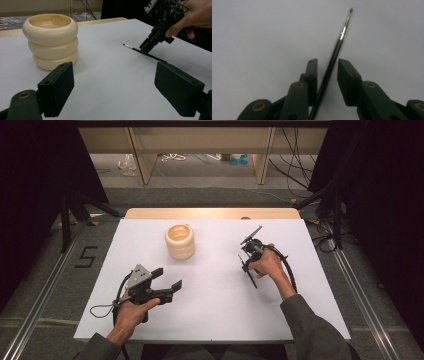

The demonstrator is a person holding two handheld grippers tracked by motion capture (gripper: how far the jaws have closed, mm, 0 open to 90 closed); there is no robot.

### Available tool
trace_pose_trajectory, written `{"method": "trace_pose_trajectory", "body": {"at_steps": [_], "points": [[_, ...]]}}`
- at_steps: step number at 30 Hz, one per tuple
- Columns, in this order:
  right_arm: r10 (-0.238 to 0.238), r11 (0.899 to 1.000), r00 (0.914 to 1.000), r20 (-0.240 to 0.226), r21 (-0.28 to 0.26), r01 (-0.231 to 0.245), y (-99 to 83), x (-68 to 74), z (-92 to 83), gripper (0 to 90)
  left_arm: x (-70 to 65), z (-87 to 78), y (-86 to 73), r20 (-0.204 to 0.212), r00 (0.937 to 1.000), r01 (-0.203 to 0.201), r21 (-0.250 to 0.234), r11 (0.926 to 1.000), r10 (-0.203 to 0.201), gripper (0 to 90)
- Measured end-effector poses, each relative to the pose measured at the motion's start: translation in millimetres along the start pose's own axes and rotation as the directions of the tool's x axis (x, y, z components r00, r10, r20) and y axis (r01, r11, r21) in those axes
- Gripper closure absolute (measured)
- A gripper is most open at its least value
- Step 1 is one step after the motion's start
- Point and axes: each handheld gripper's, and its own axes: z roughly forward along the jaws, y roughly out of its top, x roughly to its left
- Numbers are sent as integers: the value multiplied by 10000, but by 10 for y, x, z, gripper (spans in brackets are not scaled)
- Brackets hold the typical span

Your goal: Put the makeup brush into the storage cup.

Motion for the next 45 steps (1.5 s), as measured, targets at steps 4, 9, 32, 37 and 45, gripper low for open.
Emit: {"method": "trace_pose_trajectory", "body": {"at_steps": [4, 9, 32, 37, 45], "points": [[68, 9999, 9999, -86, 107, -67, 3, 3, 16, 724, 1, 1, -1, -31, 10000, -17, 35, 10000, 17, 156], [46, 9999, 9999, -128, 135, -44, 6, -5, 12, 739, 4, 1, -1, -28, 10000, -9, 34, 10000, 9, 157], [39, 9974, 9996, 275, 713, -58, 60, 54, 50, 797, 0, -4, 0, -16, 10000, 12, 11, 10000, -12, 157], [47, 9978, 9996, 264, 661, -65, 55, 45, 51, 820, 1, -6, 1, -37, 10000, 17, 7, 10000, -17, 157], [-12, 9978, 9995, 319, 662, -9, 54, 40, 54, 841, -1, -7, 1, -35, 10000, 18, 5, 10000, -18, 157]]}}
